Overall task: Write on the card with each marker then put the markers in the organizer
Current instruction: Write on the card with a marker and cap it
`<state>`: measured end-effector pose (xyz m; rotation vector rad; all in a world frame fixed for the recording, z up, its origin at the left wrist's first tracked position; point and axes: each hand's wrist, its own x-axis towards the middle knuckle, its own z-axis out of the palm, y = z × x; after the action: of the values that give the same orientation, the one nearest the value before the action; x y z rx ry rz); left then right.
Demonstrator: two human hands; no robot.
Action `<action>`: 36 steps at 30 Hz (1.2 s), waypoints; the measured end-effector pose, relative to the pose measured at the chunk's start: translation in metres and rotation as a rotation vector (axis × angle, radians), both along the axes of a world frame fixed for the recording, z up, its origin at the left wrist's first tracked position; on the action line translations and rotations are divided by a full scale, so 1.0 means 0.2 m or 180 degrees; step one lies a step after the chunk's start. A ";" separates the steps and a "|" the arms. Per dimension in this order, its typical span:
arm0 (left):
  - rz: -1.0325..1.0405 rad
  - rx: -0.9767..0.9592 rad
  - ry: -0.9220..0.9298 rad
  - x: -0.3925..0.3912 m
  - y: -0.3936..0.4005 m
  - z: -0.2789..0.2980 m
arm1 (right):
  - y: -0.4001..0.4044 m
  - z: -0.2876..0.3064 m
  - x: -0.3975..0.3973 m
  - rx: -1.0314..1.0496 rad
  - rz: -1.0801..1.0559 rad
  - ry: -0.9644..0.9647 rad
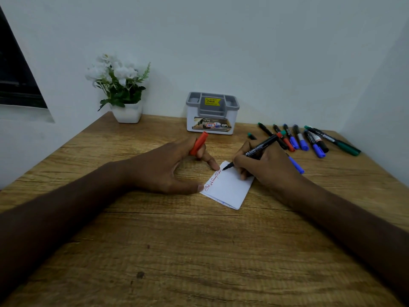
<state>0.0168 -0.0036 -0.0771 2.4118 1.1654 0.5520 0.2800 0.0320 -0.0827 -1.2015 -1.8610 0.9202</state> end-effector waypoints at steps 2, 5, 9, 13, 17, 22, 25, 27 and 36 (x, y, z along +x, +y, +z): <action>0.0001 0.0014 0.0012 0.00 0.00 0.00 | 0.00 0.00 0.00 0.0010 -0.0012 0.0007; -0.0025 0.0044 0.0022 0.00 0.00 0.00 | 0.01 0.00 0.00 -0.0075 -0.0014 0.0049; -0.0016 0.0036 0.0017 0.00 0.00 0.00 | 0.01 0.00 0.00 -0.0142 -0.0078 0.0100; -0.0020 0.0030 0.0019 0.00 0.00 0.00 | 0.01 0.00 0.00 -0.0122 -0.0113 0.0117; -0.0018 0.0069 0.0029 0.00 0.00 0.00 | 0.00 0.00 -0.01 -0.0096 -0.0124 0.0032; -0.0021 0.0113 0.0060 0.00 0.01 -0.01 | -0.01 0.01 -0.01 -0.0030 -0.0162 0.0000; -0.0020 0.0111 0.0056 0.00 0.01 0.00 | -0.01 0.01 -0.01 -0.0038 -0.0123 -0.0031; -0.0031 0.0118 0.0051 0.00 0.01 0.00 | -0.01 0.01 -0.01 -0.0048 -0.0180 0.0019; -0.0019 0.0123 0.0107 0.00 0.01 0.00 | 0.00 0.00 -0.01 -0.0146 -0.0237 0.0220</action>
<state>0.0167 -0.0023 -0.0767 2.4655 1.1711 0.5390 0.2775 0.0313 -0.0823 -1.2425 -1.7376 0.9558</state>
